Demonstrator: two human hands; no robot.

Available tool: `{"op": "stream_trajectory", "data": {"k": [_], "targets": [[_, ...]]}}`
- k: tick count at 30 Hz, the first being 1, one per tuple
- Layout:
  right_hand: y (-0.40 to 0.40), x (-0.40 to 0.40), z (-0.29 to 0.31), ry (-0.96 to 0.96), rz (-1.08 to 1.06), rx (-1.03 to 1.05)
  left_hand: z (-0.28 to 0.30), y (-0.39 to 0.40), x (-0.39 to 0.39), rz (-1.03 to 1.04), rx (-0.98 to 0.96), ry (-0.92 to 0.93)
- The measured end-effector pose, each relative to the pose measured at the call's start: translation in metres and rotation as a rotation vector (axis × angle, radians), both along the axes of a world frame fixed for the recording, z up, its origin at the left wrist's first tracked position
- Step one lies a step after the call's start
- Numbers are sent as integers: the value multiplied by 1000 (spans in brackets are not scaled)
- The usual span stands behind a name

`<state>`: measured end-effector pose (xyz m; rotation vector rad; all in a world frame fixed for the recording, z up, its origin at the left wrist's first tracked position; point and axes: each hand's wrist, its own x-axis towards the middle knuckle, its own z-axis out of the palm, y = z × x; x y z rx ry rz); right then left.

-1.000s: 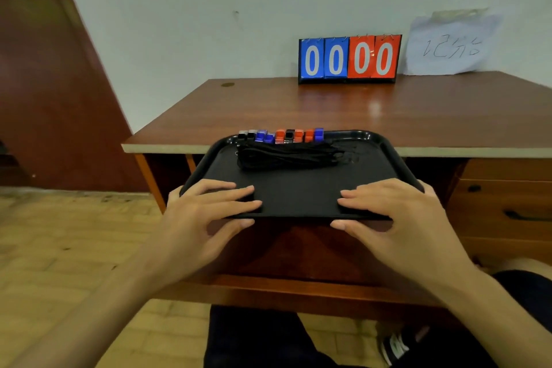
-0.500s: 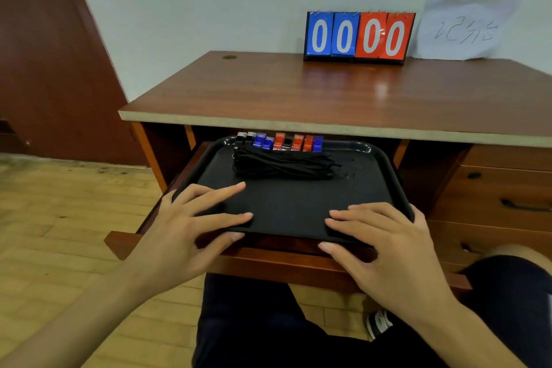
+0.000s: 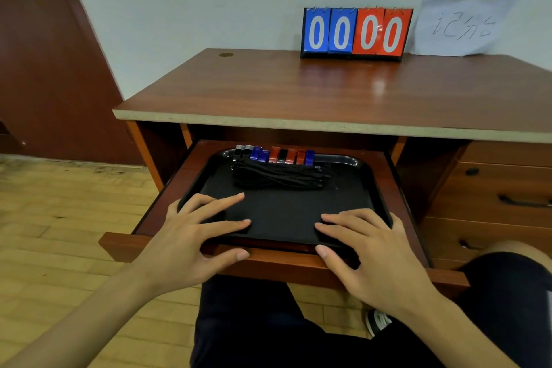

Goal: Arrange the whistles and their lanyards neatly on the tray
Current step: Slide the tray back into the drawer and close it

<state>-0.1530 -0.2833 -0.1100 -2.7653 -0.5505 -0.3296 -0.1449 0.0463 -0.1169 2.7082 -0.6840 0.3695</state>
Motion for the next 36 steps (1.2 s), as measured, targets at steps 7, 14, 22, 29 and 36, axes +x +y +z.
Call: {"op": "stream_trajectory", "data": {"k": [7, 14, 22, 29, 36], "targets": [[5, 6, -1, 198, 41, -146, 2, -3, 5, 36, 194, 171], [4, 30, 5, 232, 74, -235, 10, -3, 34, 30, 295, 249], [2, 72, 4, 58, 83, -250, 12, -13, 70, 124, 241, 105], [0, 119, 11, -150, 111, -212, 29, -33, 108, 177, 342, -133], [-5, 173, 25, -179, 19, -382, 41, -55, 153, 204, 435, -177]]}}
